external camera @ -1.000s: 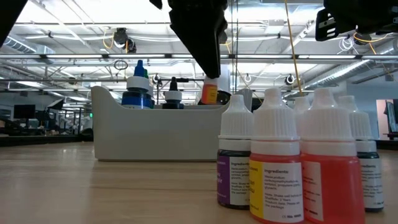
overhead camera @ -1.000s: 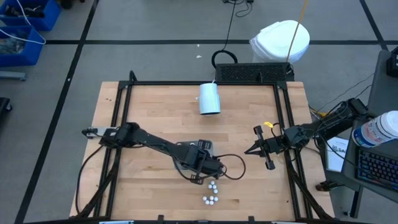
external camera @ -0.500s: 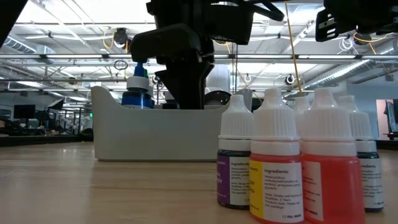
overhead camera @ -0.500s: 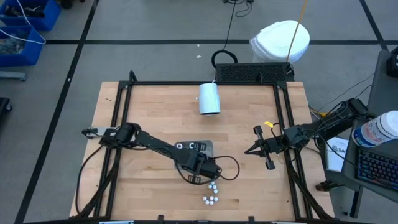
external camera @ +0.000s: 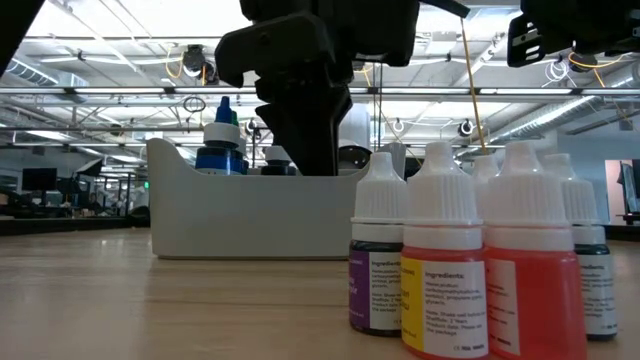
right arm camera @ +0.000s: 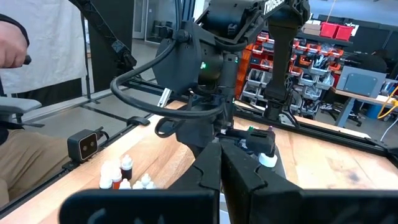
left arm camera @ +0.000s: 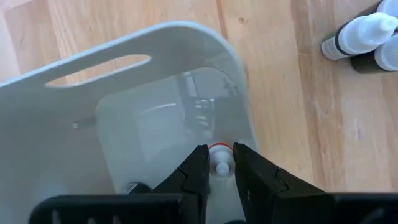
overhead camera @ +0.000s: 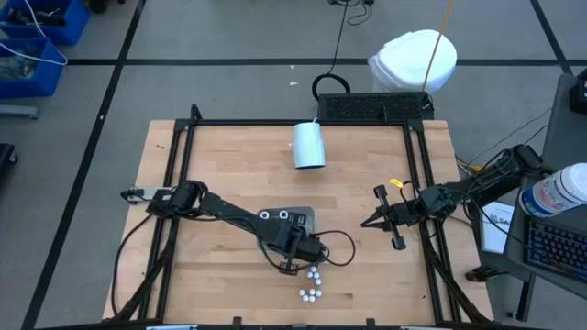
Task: Pick & Place food coloring
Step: Put the orange food coloring bottle into the gray bin, then put the small purple food coloring bottle into the gray bin
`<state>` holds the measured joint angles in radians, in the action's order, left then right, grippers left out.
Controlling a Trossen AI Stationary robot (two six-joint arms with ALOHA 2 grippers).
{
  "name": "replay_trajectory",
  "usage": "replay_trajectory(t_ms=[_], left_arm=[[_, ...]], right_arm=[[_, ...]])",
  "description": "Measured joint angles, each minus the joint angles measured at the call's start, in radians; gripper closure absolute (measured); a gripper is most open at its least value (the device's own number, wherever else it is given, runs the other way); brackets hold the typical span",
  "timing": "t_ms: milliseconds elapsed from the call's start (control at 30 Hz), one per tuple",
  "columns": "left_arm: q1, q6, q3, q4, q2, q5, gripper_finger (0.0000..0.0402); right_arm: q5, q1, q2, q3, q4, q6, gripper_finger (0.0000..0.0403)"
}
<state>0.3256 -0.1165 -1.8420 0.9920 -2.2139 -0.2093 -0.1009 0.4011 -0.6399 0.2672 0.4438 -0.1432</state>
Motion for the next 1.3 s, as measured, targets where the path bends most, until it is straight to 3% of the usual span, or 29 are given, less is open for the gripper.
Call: replay_trajectory(t_ms=[267,533,700,933,1067,1200,1233,1300], left_arm=[[-0.002,-0.048,0.0,0.0,0.0,0.026,0.0326],[-0.011,-0.102,0.0,0.001,0.0,0.029,0.0281],[-0.018,-0.054,-0.005,0.004,0.001,0.026,0.0253],[-0.011,-0.001,-0.089,0.014,0.075,-0.058,0.0232],[0.022,-0.003,-0.15,0.152,0.148,-0.141,0.0238],[0.098,-0.186,-0.13,0.397,0.264,-0.2,0.0269],[0.133,-0.235,-0.098,0.416,0.298,-0.228,0.0282],[0.213,-0.259,-0.002,0.296,0.379,-0.261,0.031]], right_arm=[[0.0,0.0,0.0,0.0,0.0,0.0,0.0403],[0.001,0.0,0.0,0.0,0.0,0.001,0.0403],[0.001,0.0,0.0,0.0,0.0,0.001,0.0403],[0.001,0.0,0.0,0.0,0.004,0.001,0.0403],[0.001,0.0,0.0,0.0,0.001,0.001,0.0403],[0.002,0.0,0.0,0.0,-0.002,0.001,0.0403],[0.002,0.0,0.0,0.0,-0.005,0.001,0.0403],[0.002,0.0,0.0,0.0,-0.008,0.001,0.0403]])
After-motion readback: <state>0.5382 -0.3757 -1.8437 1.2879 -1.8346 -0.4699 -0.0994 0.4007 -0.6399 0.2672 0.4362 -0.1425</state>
